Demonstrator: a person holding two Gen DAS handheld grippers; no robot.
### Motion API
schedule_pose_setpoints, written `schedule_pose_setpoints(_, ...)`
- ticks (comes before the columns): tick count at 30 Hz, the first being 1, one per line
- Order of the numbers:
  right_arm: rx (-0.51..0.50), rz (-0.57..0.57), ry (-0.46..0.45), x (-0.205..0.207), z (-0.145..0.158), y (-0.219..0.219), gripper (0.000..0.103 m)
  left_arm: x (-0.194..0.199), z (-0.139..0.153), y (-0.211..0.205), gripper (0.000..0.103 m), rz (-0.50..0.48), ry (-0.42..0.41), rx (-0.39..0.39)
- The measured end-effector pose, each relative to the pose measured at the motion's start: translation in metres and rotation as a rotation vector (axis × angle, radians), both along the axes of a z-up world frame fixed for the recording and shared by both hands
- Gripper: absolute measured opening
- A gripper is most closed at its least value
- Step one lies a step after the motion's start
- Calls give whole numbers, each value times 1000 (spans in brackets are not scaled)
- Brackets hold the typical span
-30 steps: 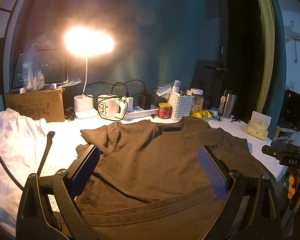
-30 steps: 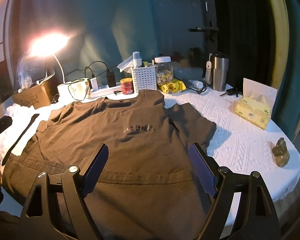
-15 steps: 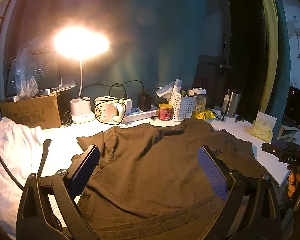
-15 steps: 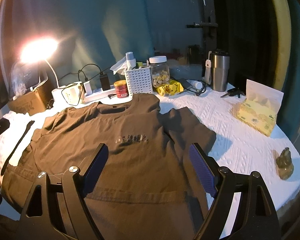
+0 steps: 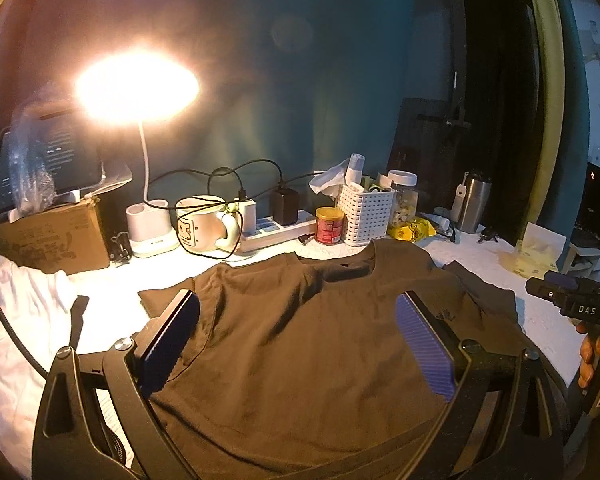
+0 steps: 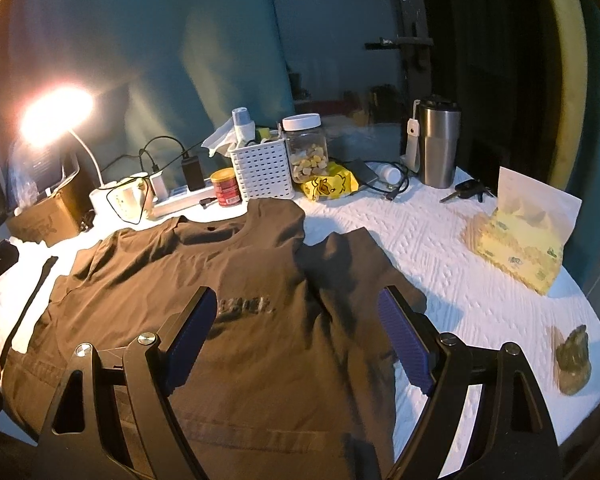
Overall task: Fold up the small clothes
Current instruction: 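Lower the right tool to the shirt's side edge and grasp it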
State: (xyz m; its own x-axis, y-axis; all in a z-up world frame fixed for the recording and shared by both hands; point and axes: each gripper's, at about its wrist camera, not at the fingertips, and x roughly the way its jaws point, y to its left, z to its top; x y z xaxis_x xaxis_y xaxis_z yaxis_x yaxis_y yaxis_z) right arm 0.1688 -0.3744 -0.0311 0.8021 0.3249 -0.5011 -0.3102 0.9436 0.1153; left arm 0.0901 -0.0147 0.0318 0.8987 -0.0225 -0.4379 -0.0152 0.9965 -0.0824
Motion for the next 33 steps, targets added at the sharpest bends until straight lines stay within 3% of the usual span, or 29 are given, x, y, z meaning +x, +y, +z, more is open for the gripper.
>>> schedule_pose_setpoints(13,-7,-18,43,50,-8,-12,85,45,-4,-11,97,-3,49,3)
schedule_pose_setpoints(33,-13,-39,174,160,-53,-25,85,115,-36,-17,97,35,183,50)
